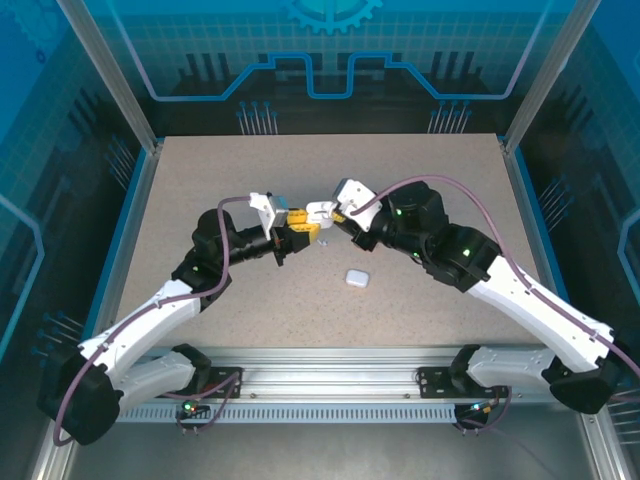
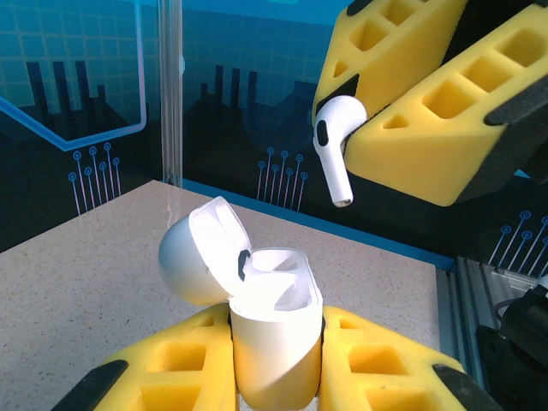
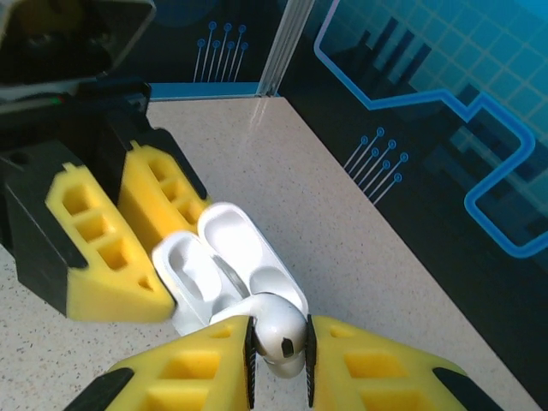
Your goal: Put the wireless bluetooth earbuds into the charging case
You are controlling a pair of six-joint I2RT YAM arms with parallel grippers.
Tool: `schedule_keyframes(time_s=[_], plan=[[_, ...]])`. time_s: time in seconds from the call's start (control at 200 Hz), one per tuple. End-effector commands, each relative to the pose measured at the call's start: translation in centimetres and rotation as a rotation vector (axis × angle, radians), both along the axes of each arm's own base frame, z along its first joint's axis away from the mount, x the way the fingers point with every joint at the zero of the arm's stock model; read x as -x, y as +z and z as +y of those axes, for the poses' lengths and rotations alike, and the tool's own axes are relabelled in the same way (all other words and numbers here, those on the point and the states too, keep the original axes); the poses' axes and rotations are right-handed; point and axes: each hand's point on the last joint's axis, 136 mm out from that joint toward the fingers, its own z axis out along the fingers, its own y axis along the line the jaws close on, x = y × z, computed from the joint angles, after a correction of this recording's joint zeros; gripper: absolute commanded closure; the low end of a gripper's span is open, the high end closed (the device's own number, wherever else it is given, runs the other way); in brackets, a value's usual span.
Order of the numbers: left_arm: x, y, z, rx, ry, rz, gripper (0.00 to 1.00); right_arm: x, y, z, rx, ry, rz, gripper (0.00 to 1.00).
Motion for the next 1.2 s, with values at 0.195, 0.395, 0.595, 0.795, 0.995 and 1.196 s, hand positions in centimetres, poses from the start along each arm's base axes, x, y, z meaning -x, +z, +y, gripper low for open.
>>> schedule_keyframes(time_s=[0.195,0.395,0.595,0.795,0.995,1.196], plan=[[0.7,2.3,-0.4,0.042,-0.033,-0.053,0.98,-0.7,1.6,2.8,0.046,0.031,-0.086,0.78],[0.8,2.4,-0.3,0.044,-0.032,-0.059,0.98,-0.7,0.7,3.2,0.061,0.041,-0.069,0.78],[0.8,2.4,-0.3,0.044,-0.034,-0.061,0.98,-0.7,0.2,3.5,0.073,0.043,-0.061,0.78],[0.8,2.5,-0.3,0.044,-0.035,-0.062,0.98,-0.6,-0.5,4.0,0.093,0.057,-0.048,0.78],[0.8,2.4,-0.3,0.042,-0.029,-0.063,0.98,-0.3,-1.3,4.2,0.114,0.079,-0.023,0.78],[0.7,2.3,-0.2,0.04,-0.025,-0.066,0.98,0.3,-2.1,3.9,0.131,0.097,0.003,0.76]])
